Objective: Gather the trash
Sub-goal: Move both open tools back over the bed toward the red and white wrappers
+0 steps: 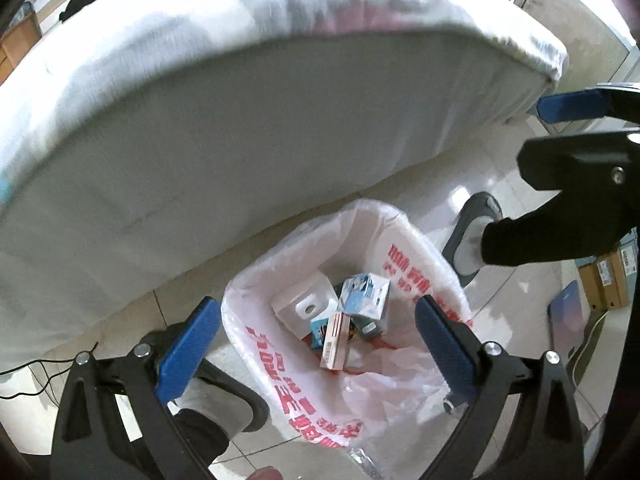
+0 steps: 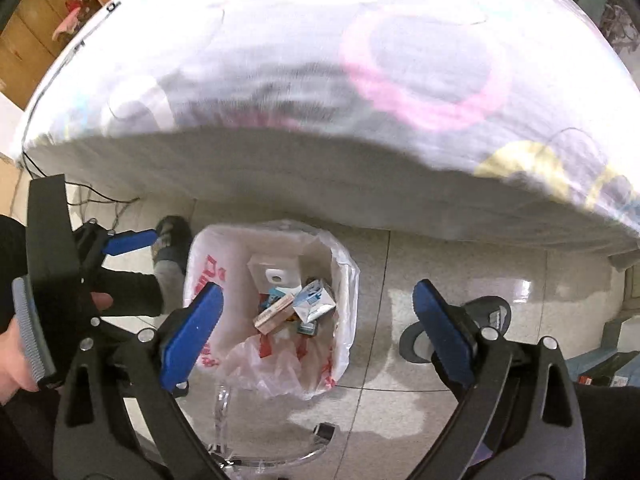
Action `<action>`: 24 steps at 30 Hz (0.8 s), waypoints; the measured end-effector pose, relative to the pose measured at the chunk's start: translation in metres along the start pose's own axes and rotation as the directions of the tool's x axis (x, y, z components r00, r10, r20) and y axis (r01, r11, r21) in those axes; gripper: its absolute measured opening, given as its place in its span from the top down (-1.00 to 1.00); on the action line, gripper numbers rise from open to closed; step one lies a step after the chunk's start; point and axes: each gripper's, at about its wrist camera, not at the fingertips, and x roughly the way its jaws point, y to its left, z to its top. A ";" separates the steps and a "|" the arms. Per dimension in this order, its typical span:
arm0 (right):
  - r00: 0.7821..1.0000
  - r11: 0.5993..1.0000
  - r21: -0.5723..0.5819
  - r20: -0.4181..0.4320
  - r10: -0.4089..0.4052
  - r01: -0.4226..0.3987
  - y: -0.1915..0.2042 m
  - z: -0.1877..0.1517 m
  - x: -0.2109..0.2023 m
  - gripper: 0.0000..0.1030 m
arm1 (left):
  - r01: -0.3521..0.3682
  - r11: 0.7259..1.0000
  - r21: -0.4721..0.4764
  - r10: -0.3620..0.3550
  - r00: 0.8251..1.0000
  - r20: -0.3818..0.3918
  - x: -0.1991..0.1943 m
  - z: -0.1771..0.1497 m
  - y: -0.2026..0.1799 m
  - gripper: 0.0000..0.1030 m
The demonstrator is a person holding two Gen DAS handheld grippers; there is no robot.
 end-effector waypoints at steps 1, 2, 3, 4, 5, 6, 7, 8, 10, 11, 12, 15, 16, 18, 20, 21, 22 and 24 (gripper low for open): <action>1.000 1.000 -0.002 0.003 -0.003 0.003 0.001 0.000 -0.003 -0.81 | 0.008 1.000 0.002 -0.008 1.000 0.000 -0.002 0.001 -0.001 -0.85; 1.000 1.000 -0.005 0.008 -0.003 0.003 0.000 0.000 -0.006 -0.81 | 0.017 1.000 0.003 -0.017 1.000 0.000 -0.005 0.002 -0.001 -0.85; 1.000 1.000 -0.006 0.014 -0.003 0.003 -0.001 0.000 -0.012 -0.81 | 0.014 1.000 0.011 -0.014 1.000 0.010 -0.009 0.004 -0.003 -0.85; 1.000 1.000 -0.009 0.019 -0.005 0.005 -0.002 -0.001 -0.017 -0.81 | 0.010 1.000 0.021 -0.010 1.000 0.022 -0.013 0.005 -0.004 -0.85; 1.000 1.000 -0.010 0.026 -0.002 0.002 -0.001 0.000 -0.020 -0.81 | 0.012 1.000 0.023 -0.012 0.999 0.030 -0.018 0.006 -0.005 -0.85; 0.999 1.000 -0.008 0.042 0.005 -0.005 -0.002 0.000 -0.026 -0.81 | 0.011 1.000 0.022 -0.012 0.999 0.034 -0.021 0.007 -0.005 -0.85; 0.998 1.000 -0.008 0.059 0.006 -0.006 -0.001 0.000 -0.032 -0.81 | -0.002 1.000 0.027 0.000 0.999 0.045 -0.026 0.008 -0.005 -0.85; 0.997 1.000 -0.011 0.078 0.002 -0.001 -0.001 0.000 -0.039 -0.81 | -0.011 1.000 0.029 0.009 0.998 0.059 -0.032 0.009 -0.005 -0.85; 0.994 1.000 -0.008 0.110 0.001 0.000 -0.002 0.000 -0.051 -0.81 | -0.004 1.000 0.009 0.003 0.998 0.062 -0.038 0.012 -0.002 -0.85; 0.992 1.000 -0.005 0.125 0.006 -0.005 -0.002 0.001 -0.057 -0.81 | -0.009 1.000 -0.004 0.010 0.998 0.067 -0.042 0.015 -0.001 -0.85; 0.990 1.000 -0.004 0.140 0.005 -0.005 -0.001 0.002 -0.064 -0.81 | -0.018 1.000 -0.024 0.020 0.996 0.089 -0.050 0.019 0.002 -0.85; 0.981 1.000 -0.009 0.195 -0.004 0.005 0.003 0.009 -0.089 -0.81 | -0.021 0.997 -0.074 0.029 0.992 0.123 -0.067 0.028 0.008 -0.85; 0.978 1.000 -0.010 0.208 -0.004 0.006 0.004 0.011 -0.096 -0.81 | -0.012 0.995 -0.095 0.024 0.991 0.133 -0.074 0.032 0.011 -0.85; 0.969 1.000 -0.011 0.246 -0.003 0.005 0.006 0.018 -0.115 -0.81 | -0.007 0.991 -0.132 0.028 0.987 0.156 -0.088 0.040 0.015 -0.85; 0.961 1.000 -0.014 0.276 0.015 -0.012 0.008 0.024 -0.131 -0.81 | 0.007 0.985 -0.171 0.026 0.982 0.189 -0.103 0.049 0.021 -0.85; 0.957 1.000 -0.016 0.289 0.016 -0.012 0.009 0.027 -0.139 -0.81 | 0.009 0.982 -0.190 0.029 0.980 0.196 -0.109 0.054 0.024 -0.85; 0.952 1.000 -0.017 0.305 0.005 0.001 0.010 0.031 -0.149 -0.81 | 0.011 0.978 -0.208 0.033 0.978 0.207 -0.117 0.059 0.028 -0.85; 0.940 1.000 -0.026 0.342 -0.006 0.016 0.013 0.036 -0.164 -0.81 | 0.010 0.971 -0.241 0.047 0.972 0.230 -0.131 0.068 0.035 -0.85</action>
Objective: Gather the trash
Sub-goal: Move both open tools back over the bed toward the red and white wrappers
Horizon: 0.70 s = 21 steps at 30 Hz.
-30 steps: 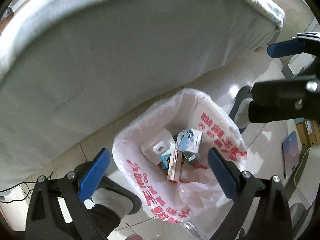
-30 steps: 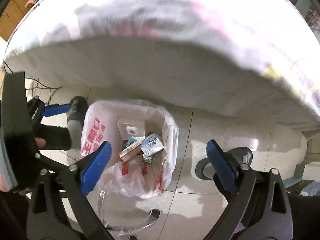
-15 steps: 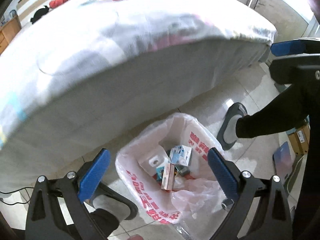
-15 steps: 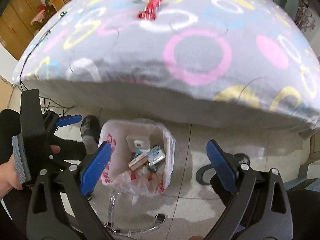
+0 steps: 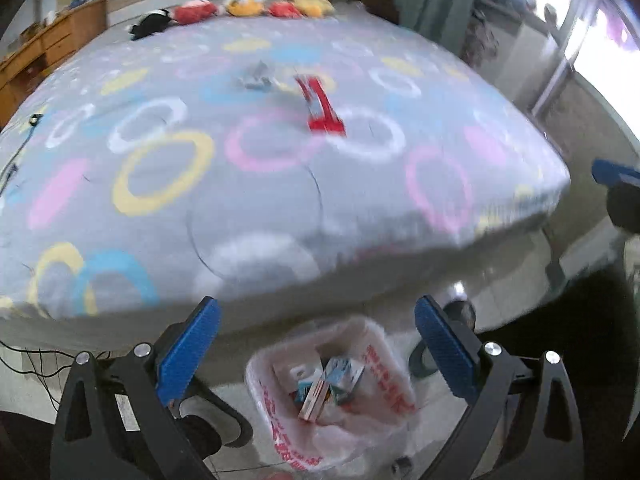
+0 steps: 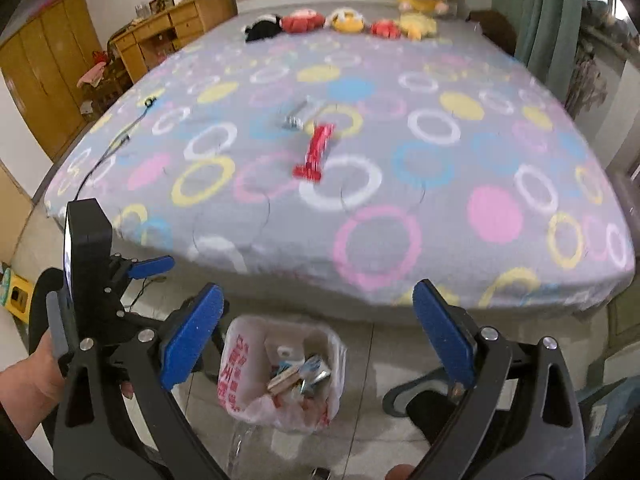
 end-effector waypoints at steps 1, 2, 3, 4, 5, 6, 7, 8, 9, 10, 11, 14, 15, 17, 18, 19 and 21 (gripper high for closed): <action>1.000 1.000 -0.004 0.015 -0.001 0.001 0.001 0.004 -0.004 -0.81 | -0.002 1.000 -0.008 0.002 1.000 0.007 -0.002 0.004 0.002 -0.85; 0.999 1.000 -0.004 0.033 -0.002 0.002 0.002 0.008 -0.009 -0.81 | -0.014 1.000 -0.014 0.014 1.000 0.019 -0.007 0.012 0.004 -0.85; 0.999 1.000 0.000 0.041 0.001 -0.001 0.001 0.010 -0.013 -0.82 | -0.024 1.000 -0.013 0.024 0.999 0.033 -0.012 0.018 0.006 -0.85; 0.999 1.000 0.009 0.045 0.011 -0.012 0.000 0.014 -0.015 -0.82 | -0.031 0.999 -0.011 0.031 0.999 0.044 -0.014 0.023 0.007 -0.85; 0.999 1.000 0.020 0.050 0.017 -0.018 -0.001 0.017 -0.016 -0.82 | -0.038 0.999 -0.009 0.038 0.998 0.054 -0.016 0.027 0.008 -0.85; 0.998 0.999 0.026 0.053 0.018 -0.019 -0.001 0.019 -0.017 -0.82 | -0.051 0.999 -0.011 0.052 0.996 0.073 -0.021 0.036 0.010 -0.85; 0.998 0.999 0.030 0.059 0.017 -0.019 -0.001 0.023 -0.018 -0.82 | -0.057 0.998 -0.011 0.057 0.995 0.083 -0.024 0.042 0.012 -0.85; 0.998 0.999 0.031 0.062 0.011 -0.013 0.000 0.026 -0.020 -0.82 | -0.062 0.998 -0.013 0.063 0.994 0.092 -0.027 0.049 0.014 -0.85; 0.998 1.000 0.027 0.063 -0.004 0.003 0.002 0.031 -0.021 -0.82 | -0.068 0.998 -0.019 0.070 0.993 0.095 -0.029 0.054 0.016 -0.85; 0.998 1.000 0.024 0.063 -0.011 0.010 0.004 0.034 -0.021 -0.82 | -0.073 0.997 -0.033 0.076 0.992 0.102 -0.031 0.062 0.020 -0.85; 0.998 1.000 0.019 0.061 -0.014 0.013 0.006 0.038 -0.021 -0.82 | -0.078 0.996 -0.046 0.083 0.991 0.108 -0.032 0.070 0.025 -0.85; 0.998 1.000 0.017 0.055 0.005 -0.006 0.011 0.050 -0.020 -0.87 | -0.087 0.994 -0.071 0.095 0.989 0.110 -0.031 0.088 0.035 -0.85; 0.999 1.000 0.018 0.048 0.011 -0.012 0.012 0.054 -0.019 -0.87 | -0.086 0.993 -0.077 0.095 0.989 0.115 -0.030 0.097 0.039 -0.85; 0.999 1.000 0.013 0.043 0.001 -0.002 0.015 0.060 -0.016 -0.87 | -0.103 0.991 -0.082 0.112 0.986 0.123 -0.030 0.108 0.044 -0.85; 0.999 1.000 0.002 0.042 -0.018 0.018 0.017 0.064 -0.015 -0.87 | -0.103 0.991 -0.083 0.112 0.987 0.119 -0.027 0.114 0.047 -0.85; 0.998 0.999 -0.005 0.045 -0.040 0.040 0.019 0.065 -0.014 -0.87 | -0.104 0.991 -0.084 0.113 0.987 0.114 -0.023 0.121 0.049 -0.85; 0.994 0.996 -0.017 0.061 -0.086 0.087 0.022 0.070 -0.010 -0.87 | -0.127 0.989 -0.077 0.135 0.984 0.113 -0.016 0.135 0.051 -0.85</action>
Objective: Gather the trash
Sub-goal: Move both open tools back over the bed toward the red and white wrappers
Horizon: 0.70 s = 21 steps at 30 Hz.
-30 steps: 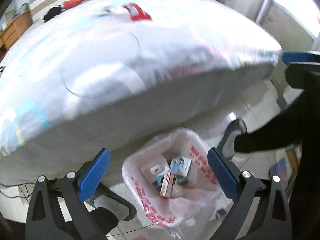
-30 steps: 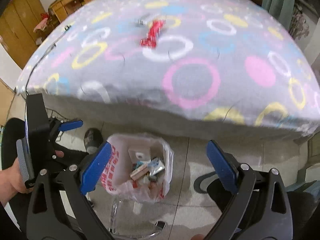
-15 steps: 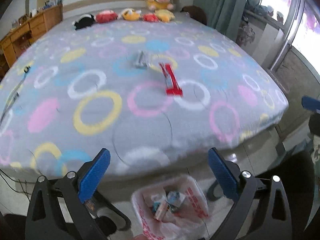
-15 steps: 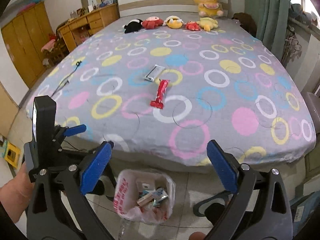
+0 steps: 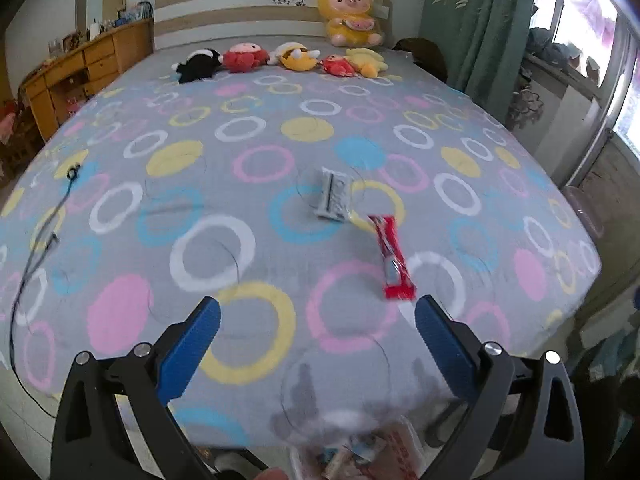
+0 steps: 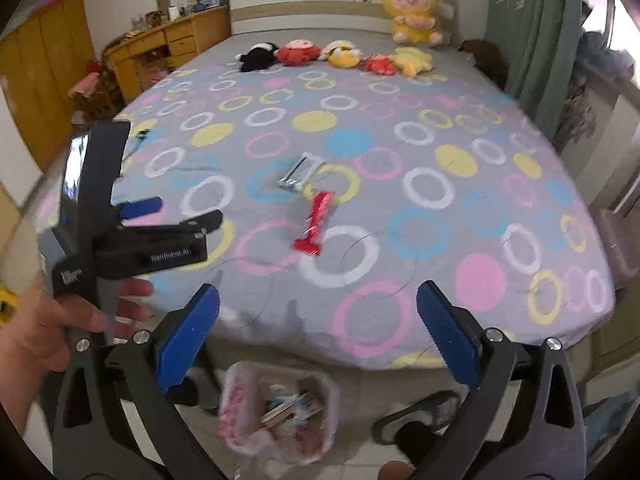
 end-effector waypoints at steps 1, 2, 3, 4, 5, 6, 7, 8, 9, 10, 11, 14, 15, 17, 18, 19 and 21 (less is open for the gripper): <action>1.000 1.000 -0.001 -0.002 0.000 0.000 0.001 0.002 0.003 -0.87 | -0.001 1.000 0.000 0.001 1.000 -0.008 0.004 0.005 0.000 -0.85; 1.000 1.000 0.005 -0.007 0.002 -0.002 0.002 0.005 0.006 -0.87 | 0.000 1.000 -0.001 0.000 1.000 -0.013 0.008 0.010 0.000 -0.85; 1.000 1.000 0.013 -0.003 -0.003 0.003 0.003 0.007 0.009 -0.87 | -0.005 1.000 0.000 0.005 1.000 -0.014 0.012 0.016 0.001 -0.85; 1.000 1.000 0.015 -0.001 -0.008 0.008 0.003 0.009 0.012 -0.87 | -0.010 1.000 0.001 0.010 1.000 -0.016 0.017 0.022 0.001 -0.85; 1.000 1.000 0.017 -0.003 -0.011 0.011 0.003 0.011 0.014 -0.87 | -0.010 1.000 0.003 0.010 1.000 -0.018 0.021 0.027 0.002 -0.85; 1.000 1.000 0.022 -0.007 -0.012 0.012 0.002 0.014 0.018 -0.87 | -0.011 1.000 0.004 0.011 1.000 -0.020 0.025 0.033 0.002 -0.85; 1.000 1.000 0.027 -0.017 -0.012 0.012 0.002 0.017 0.023 -0.87 | -0.011 1.000 0.001 0.011 1.000 -0.020 0.030 0.039 0.004 -0.85; 0.999 0.999 0.030 -0.034 -0.016 0.017 0.003 0.020 0.029 -0.87 | -0.010 1.000 0.000 0.010 1.000 -0.024 0.034 0.043 0.004 -0.85; 0.998 0.999 0.034 -0.051 -0.022 0.023 0.003 0.022 0.034 -0.87 | -0.008 1.000 -0.003 0.008 0.999 -0.032 0.041 0.051 0.005 -0.85; 0.998 0.999 0.039 -0.063 -0.022 0.025 0.003 0.025 0.039 -0.87 | -0.011 1.000 -0.004 0.011 0.999 -0.035 0.045 0.056 0.005 -0.85; 0.997 0.999 0.043 -0.072 -0.020 0.023 0.003 0.027 0.045 -0.87 | -0.012 1.000 0.002 0.012 0.999 -0.040 0.052 0.062 0.004 -0.85; 0.995 0.998 0.041 -0.089 -0.043 0.046 0.006 0.033 0.061 -0.87 | -0.014 1.000 0.022 0.015 0.998 -0.065 0.070 0.073 0.000 -0.85; 0.994 0.998 0.043 -0.095 -0.046 0.050 0.006 0.034 0.066 -0.87 | -0.013 1.000 0.023 0.015 0.997 -0.074 0.078 0.076 -0.001 -0.85; 0.993 0.997 0.067 -0.110 -0.035 0.043 0.005 0.037 0.080 -0.87 | -0.002 1.000 0.006 0.002 0.995 -0.104 0.096 0.082 0.001 -0.85; 0.992 0.996 0.080 -0.119 -0.037 0.047 0.004 0.038 0.086 -0.87 | -0.001 1.000 0.000 0.001 0.994 -0.113 0.103 0.084 0.002 -0.85; 0.992 0.995 0.087 -0.125 -0.037 0.048 0.003 0.039 0.090 -0.87 | -0.002 1.000 -0.007 0.001 0.993 -0.121 0.111 0.086 0.003 -0.85; 0.989 0.994 0.099 -0.143 -0.038 0.052 0.003 0.040 0.103 -0.87 | 0.000 1.000 -0.015 -0.002 0.990 -0.139 0.124 0.091 0.005 -0.85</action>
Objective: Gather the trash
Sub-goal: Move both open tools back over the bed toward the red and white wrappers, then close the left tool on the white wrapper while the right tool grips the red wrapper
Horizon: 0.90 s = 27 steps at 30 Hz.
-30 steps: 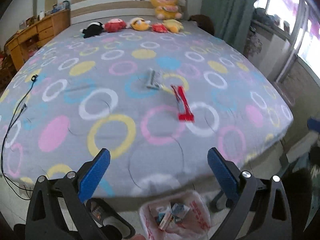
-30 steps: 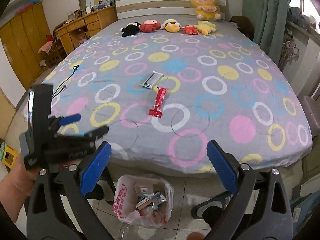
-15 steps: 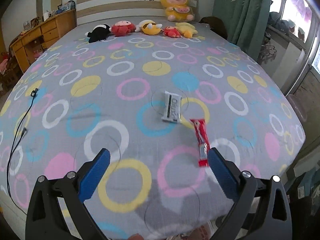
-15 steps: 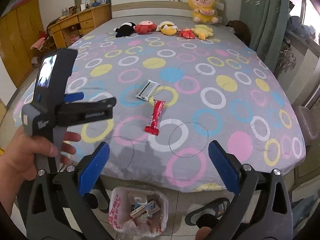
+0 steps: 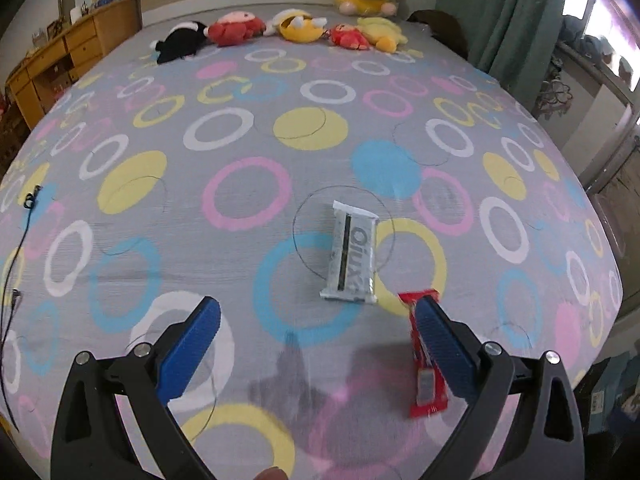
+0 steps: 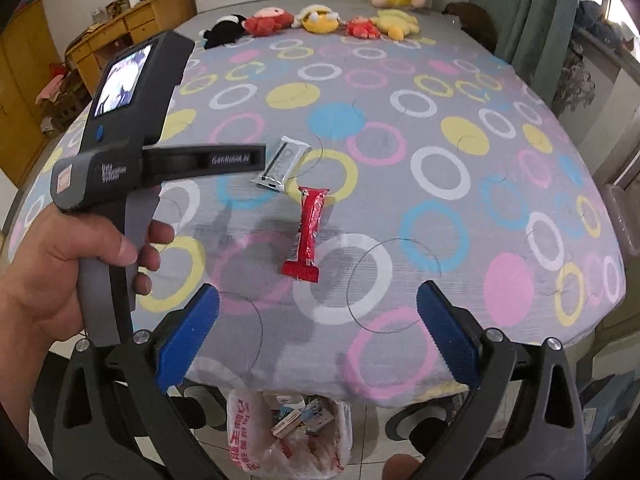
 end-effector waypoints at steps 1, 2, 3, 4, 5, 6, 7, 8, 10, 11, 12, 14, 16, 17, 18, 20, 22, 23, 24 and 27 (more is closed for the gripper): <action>1.000 1.000 0.011 -0.012 -0.001 0.001 0.000 0.002 0.008 -0.87 | -0.002 1.000 0.006 0.002 1.000 -0.012 0.008 0.003 -0.001 -0.85; 1.000 1.000 0.016 -0.021 -0.002 0.002 0.000 0.003 0.013 -0.87 | -0.008 1.000 0.014 0.009 1.000 -0.017 0.013 0.005 -0.002 -0.85; 1.000 1.000 0.021 -0.028 -0.006 0.007 0.000 0.005 0.020 -0.87 | -0.014 0.999 0.030 0.015 0.999 -0.029 0.023 0.009 -0.003 -0.85; 1.000 1.000 0.026 -0.029 -0.006 0.007 0.000 0.008 0.027 -0.87 | -0.018 0.999 0.041 0.020 0.999 -0.037 0.028 0.011 -0.004 -0.85; 0.999 0.999 0.031 -0.032 -0.009 0.010 0.000 0.010 0.034 -0.87 | -0.024 0.998 0.050 0.026 0.999 -0.041 0.033 0.013 -0.005 -0.85; 0.999 0.999 0.035 -0.038 -0.016 0.017 0.000 0.011 0.040 -0.87 | -0.034 0.997 0.062 0.037 0.998 -0.047 0.041 0.016 -0.006 -0.85; 0.999 0.999 0.039 -0.043 -0.017 0.019 -0.001 0.013 0.046 -0.87 | -0.039 0.997 0.071 0.043 0.998 -0.053 0.046 0.019 -0.007 -0.85; 0.999 0.999 0.046 -0.045 -0.015 0.018 -0.001 0.014 0.050 -0.87 | -0.044 0.996 0.081 0.049 0.997 -0.059 0.053 0.021 -0.009 -0.85; 0.998 0.998 0.064 -0.055 -0.007 0.011 -0.002 0.017 0.062 -0.87 | -0.053 0.994 0.097 0.060 0.996 -0.066 0.063 0.025 -0.010 -0.85; 0.998 0.998 0.066 -0.057 -0.004 0.008 -0.002 0.018 0.067 -0.87 | -0.052 0.994 0.100 0.059 0.996 -0.071 0.067 0.026 -0.010 -0.85; 0.998 0.998 0.065 -0.065 -0.014 0.018 -0.001 0.020 0.073 -0.87 | -0.050 0.994 0.101 0.058 0.995 -0.080 0.072 0.027 -0.011 -0.85; 0.997 0.998 0.063 -0.082 -0.016 0.022 0.002 0.022 0.088 -0.87 | -0.052 0.992 0.113 0.062 0.994 -0.089 0.081 0.030 -0.013 -0.85; 0.995 0.997 0.075 -0.100 -0.011 0.019 0.002 0.024 0.099 -0.87 | -0.049 0.992 0.117 0.060 0.994 -0.090 0.088 0.033 -0.015 -0.85; 0.994 0.997 0.081 -0.107 -0.003 0.012 0.002 0.024 0.105 -0.87 | -0.045 0.992 0.120 0.057 0.994 -0.095 0.090 0.035 -0.016 -0.85; 0.994 0.996 0.085 -0.113 0.000 0.009 0.003 0.025 0.110 -0.87 | -0.051 0.990 0.133 0.064 0.993 -0.096 0.094 0.036 -0.019 -0.85; 0.992 0.997 0.074 -0.121 -0.017 0.026 0.006 0.027 0.118 -0.87 | -0.055 0.987 0.151 0.070 0.993 -0.096 0.098 0.037 -0.023 -0.85; 0.991 0.997 0.068 -0.128 -0.026 0.035 0.008 0.028 0.125 -0.87 | -0.054 0.986 0.160 0.071 0.992 -0.102 0.102 0.038 -0.026 -0.85; 0.991 0.997 0.070 -0.133 -0.025 0.034 0.008 0.028 0.128 -0.87 | -0.052 0.986 0.160 0.070 0.992 -0.104 0.103 0.038 -0.026 -0.85; 0.991 0.997 0.073 -0.134 -0.025 0.035 0.007 0.028 0.129 -0.87 | -0.048 0.985 0.164 0.066 0.992 -0.107 0.106 0.038 -0.028 -0.85; 0.989 0.996 0.081 -0.144 -0.027 0.039 0.005 0.027 0.137 -0.87 | -0.067 0.980 0.185 0.089 0.990 -0.111 0.113 0.037 -0.030 -0.85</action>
